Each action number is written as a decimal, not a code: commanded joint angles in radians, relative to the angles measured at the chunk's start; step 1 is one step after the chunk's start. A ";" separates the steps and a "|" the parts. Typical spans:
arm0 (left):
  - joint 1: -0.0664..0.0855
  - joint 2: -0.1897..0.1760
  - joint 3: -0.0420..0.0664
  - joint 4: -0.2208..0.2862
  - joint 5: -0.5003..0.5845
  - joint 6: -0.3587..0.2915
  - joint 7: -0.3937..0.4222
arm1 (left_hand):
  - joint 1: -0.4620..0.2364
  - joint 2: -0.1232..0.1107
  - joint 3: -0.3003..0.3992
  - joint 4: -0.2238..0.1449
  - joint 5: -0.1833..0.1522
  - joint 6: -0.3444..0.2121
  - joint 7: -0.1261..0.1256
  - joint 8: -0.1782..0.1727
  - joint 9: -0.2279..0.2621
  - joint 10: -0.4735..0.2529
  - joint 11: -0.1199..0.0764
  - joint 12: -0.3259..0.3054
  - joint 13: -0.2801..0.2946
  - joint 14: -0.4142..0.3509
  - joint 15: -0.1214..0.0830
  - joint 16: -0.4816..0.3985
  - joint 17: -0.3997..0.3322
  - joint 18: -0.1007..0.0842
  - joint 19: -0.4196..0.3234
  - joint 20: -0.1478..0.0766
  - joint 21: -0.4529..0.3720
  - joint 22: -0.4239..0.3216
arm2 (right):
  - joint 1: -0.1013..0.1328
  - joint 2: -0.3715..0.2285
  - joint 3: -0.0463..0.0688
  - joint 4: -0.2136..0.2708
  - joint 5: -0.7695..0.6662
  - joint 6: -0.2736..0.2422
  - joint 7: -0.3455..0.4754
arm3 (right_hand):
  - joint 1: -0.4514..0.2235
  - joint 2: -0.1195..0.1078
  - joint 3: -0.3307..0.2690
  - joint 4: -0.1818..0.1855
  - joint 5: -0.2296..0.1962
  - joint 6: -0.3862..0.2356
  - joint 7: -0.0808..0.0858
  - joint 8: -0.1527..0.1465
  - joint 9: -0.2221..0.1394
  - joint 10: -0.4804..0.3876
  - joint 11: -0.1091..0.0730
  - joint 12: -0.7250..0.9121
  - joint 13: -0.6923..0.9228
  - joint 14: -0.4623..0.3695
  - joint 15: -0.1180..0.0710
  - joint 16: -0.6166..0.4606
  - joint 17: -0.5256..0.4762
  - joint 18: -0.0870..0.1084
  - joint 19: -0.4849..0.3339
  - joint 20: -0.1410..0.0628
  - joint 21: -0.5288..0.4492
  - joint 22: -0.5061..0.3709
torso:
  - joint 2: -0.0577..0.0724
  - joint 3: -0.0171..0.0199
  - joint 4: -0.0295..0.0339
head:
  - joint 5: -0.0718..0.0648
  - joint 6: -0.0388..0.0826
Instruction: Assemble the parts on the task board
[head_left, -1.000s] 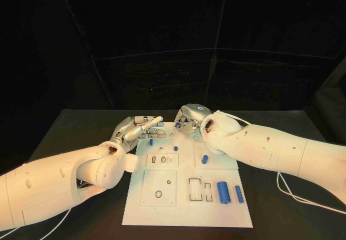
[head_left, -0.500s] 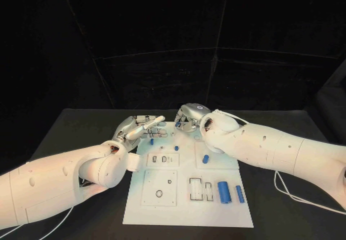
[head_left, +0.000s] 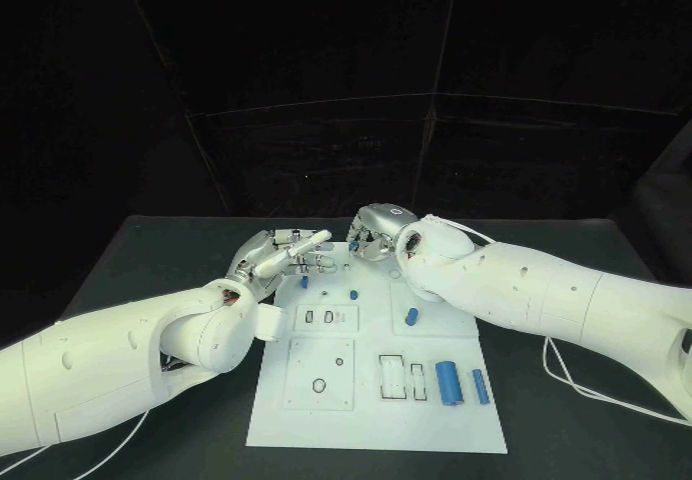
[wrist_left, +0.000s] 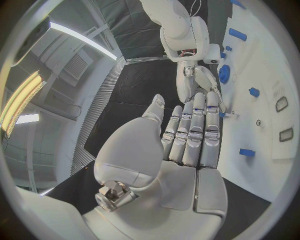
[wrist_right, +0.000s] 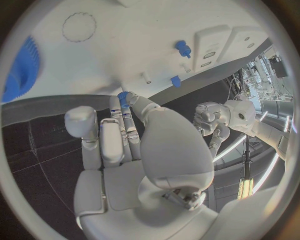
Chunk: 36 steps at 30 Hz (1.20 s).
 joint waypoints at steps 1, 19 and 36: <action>0.002 0.001 0.001 -0.001 -0.006 0.011 0.004 | 0.005 -0.006 -0.001 -0.004 0.005 0.001 0.006 -0.003 -0.001 -0.005 0.005 -0.005 -0.001 0.002 -0.001 -0.006 0.001 0.013 0.008 0.002 0.003 0.001 | -0.004 0.002 -0.004 -0.001 -0.007 0.041 0.005 | -0.002 -0.007 0.005 0.000 -0.003 0.003 0.007 -0.003 0.000 -0.007 -0.001 -0.004 -0.001 0.036 0.003 0.003 0.000 -0.017 -0.006 -0.001 0.006 0.001 | 0.000 0.0000 -0.0005 | 0.000 -0.001; 0.004 -0.001 0.001 -0.007 -0.006 0.012 0.002 | 0.005 -0.006 -0.001 -0.004 0.005 0.001 0.006 -0.003 -0.001 -0.005 0.005 -0.005 -0.001 0.002 -0.001 -0.006 0.001 0.013 0.008 0.002 0.003 0.001 | -0.004 -0.003 -0.004 0.005 -0.007 0.034 0.004 | -0.008 -0.012 0.005 0.004 -0.004 0.001 0.008 -0.004 0.000 -0.008 0.000 -0.006 0.000 0.035 0.004 0.003 -0.002 -0.017 -0.008 0.000 0.007 0.003 | 0.001 0.0006 -0.0003 | 0.001 -0.006; 0.006 -0.006 0.001 -0.011 -0.006 0.013 -0.001 | 0.005 -0.006 0.000 -0.005 0.005 0.000 0.007 -0.004 -0.001 -0.006 0.005 -0.006 -0.002 0.002 0.000 -0.007 0.002 0.013 0.009 0.002 0.003 0.001 | -0.004 -0.042 -0.004 0.042 -0.002 -0.012 -0.009 | -0.053 -0.068 -0.067 0.052 -0.022 -0.268 0.034 -0.018 -0.005 -0.154 0.029 -0.021 -0.017 0.000 0.029 -0.055 -0.091 0.007 -0.092 0.024 -0.072 -0.125 | 0.001 0.0016 -0.0035 | 0.004 -0.001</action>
